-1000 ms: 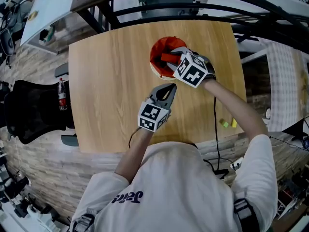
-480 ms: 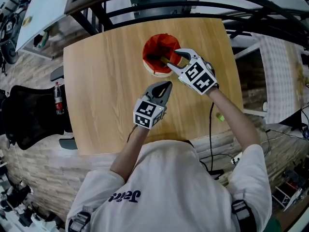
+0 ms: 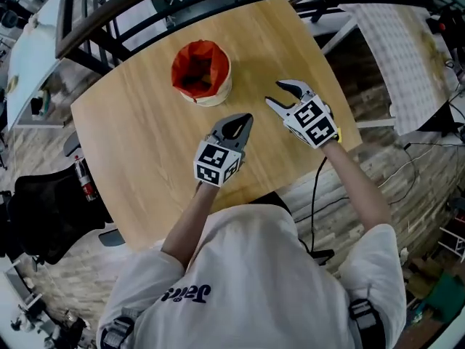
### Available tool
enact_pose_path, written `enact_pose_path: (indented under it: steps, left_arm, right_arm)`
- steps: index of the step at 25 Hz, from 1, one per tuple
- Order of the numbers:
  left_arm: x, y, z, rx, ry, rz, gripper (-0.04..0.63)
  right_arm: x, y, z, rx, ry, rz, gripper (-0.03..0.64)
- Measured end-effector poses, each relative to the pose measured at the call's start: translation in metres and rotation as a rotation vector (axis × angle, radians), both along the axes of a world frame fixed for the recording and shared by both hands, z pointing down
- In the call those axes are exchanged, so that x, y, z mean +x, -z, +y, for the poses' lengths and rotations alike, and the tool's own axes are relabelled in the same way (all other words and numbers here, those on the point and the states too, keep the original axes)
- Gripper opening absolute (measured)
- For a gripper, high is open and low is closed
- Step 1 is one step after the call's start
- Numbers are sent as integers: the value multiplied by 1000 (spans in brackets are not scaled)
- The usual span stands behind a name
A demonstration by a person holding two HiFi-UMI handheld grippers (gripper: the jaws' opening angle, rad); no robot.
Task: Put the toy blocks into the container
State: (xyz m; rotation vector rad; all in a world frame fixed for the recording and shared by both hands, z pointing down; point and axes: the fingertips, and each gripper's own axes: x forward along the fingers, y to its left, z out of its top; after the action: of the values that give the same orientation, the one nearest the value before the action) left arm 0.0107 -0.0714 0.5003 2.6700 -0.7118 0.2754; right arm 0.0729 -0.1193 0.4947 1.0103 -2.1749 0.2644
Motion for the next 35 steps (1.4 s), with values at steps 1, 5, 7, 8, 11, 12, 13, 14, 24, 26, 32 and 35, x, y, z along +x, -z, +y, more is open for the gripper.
enact_pose_path:
  steps: [1, 5, 7, 8, 11, 12, 13, 14, 24, 26, 32, 35]
  left_arm:
    - [7, -1, 4, -1, -20, 0, 8]
    - [39, -6, 20, -2, -100, -3, 8]
    - [55, -10, 27, -6, -137, -5, 8]
    - [63, -12, 32, -9, -157, -6, 8]
    - [85, -17, 46, -15, -218, -9, 8]
    - [93, -18, 51, -15, -238, -10, 8]
    - [100, -19, 55, -15, -258, -11, 8]
    - [107, -19, 60, -15, -278, -11, 8]
    - [172, -37, 101, -18, -431, -29, 8]
    - [183, -40, 107, -24, -448, -38, 8]
    - [210, -57, 111, -39, -476, -72, 8]
    - [216, -63, 110, -45, -472, -86, 8]
  right_arm:
    - [14, -3, 9, -5, -30, 1, 187]
    - [67, -13, 44, -23, -150, -5, 187]
    - [91, -20, 63, -31, -216, -14, 187]
    - [102, -24, 73, -37, -249, -19, 187]
    - [131, -40, 103, -66, -341, -36, 187]
    - [139, -45, 113, -80, -364, -40, 187]
    - [146, -51, 123, -93, -382, -42, 187]
    - [152, -56, 133, -107, -396, -41, 187]
    - [217, -107, 203, -222, -417, 83, 187]
    - [233, -119, 209, -252, -412, 105, 187]
    - [276, -163, 201, -322, -320, 220, 187]
    - [286, -187, 196, -352, -232, 284, 187]
